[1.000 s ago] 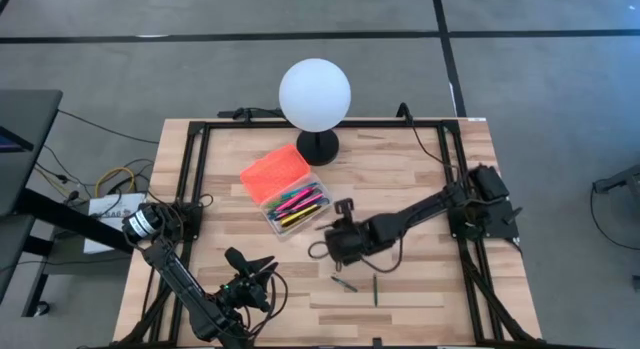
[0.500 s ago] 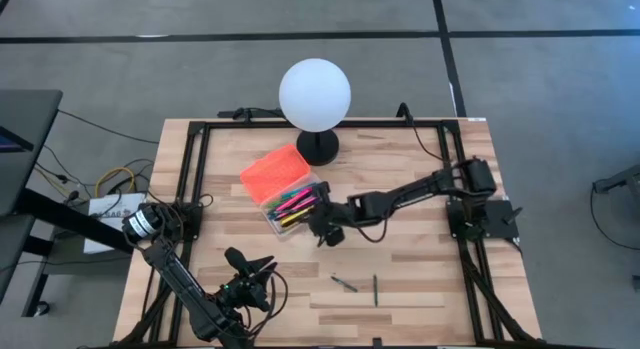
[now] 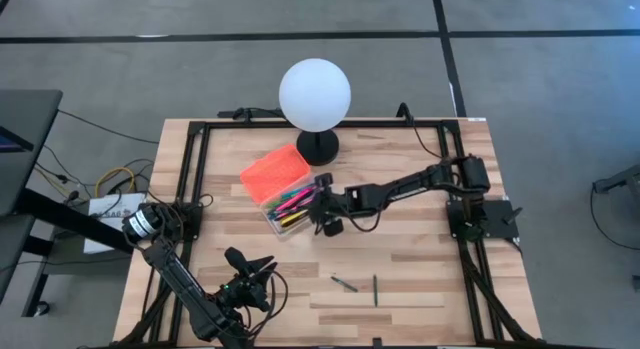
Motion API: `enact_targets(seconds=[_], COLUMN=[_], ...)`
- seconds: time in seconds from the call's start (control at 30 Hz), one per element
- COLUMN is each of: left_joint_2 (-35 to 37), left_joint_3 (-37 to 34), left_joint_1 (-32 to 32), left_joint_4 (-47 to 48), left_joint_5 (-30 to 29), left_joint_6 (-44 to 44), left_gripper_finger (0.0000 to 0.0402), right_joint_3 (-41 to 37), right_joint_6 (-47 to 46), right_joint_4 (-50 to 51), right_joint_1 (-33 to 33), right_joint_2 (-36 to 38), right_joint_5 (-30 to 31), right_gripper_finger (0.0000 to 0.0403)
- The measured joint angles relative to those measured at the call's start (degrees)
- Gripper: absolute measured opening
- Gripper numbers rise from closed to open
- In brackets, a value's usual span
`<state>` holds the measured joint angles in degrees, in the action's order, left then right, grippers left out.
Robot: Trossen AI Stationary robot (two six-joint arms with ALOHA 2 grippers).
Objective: Pick & place school supplies into a supply box
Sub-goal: Put the top left green crayon into the orange supply box, then put the left green crayon into the orange supply box
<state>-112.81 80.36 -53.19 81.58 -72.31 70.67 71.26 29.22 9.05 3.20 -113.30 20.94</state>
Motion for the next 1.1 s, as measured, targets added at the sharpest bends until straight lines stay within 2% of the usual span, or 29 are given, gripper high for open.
enact_targets(seconds=[0.3,0.53,0.63,0.77,0.93,1.1], left_joint_2=[0.0,-0.1,-0.9,-2.4,-4.7,-5.5], left_joint_3=[0.0,0.0,0.0,0.0,0.0,0.0], left_joint_1=[0.0,0.0,0.0,0.5,2.0,5.0], left_joint_4=[0.0,0.0,0.0,-0.5,-0.7,-4.3], left_joint_5=[0.1,0.6,0.3,-1.1,-2.1,-1.9], left_joint_6=[0.0,0.0,0.0,-1.8,-2.5,-6.7], left_gripper_finger=[0.0087,0.0087,0.0087,0.0087,0.0087,0.0087], right_joint_3=[0.0,-0.9,-3.7,-11.2,-25.3,-39.9], right_joint_6=[-4.1,-4.3,-6.7,-11.0,-14.6,-16.4], right_joint_4=[0.7,6.4,9.0,6.7,-6.9,-22.5], right_joint_1=[0.6,5.2,6.4,6.6,7.9,11.0], right_joint_2=[0.2,5.6,10.4,18.6,29.3,37.9], right_joint_5=[1.9,1.4,0.7,-1.5,-4.4,-4.3], right_gripper_finger=[0.012,0.0119,0.0113,0.0107,0.0102,0.0102])
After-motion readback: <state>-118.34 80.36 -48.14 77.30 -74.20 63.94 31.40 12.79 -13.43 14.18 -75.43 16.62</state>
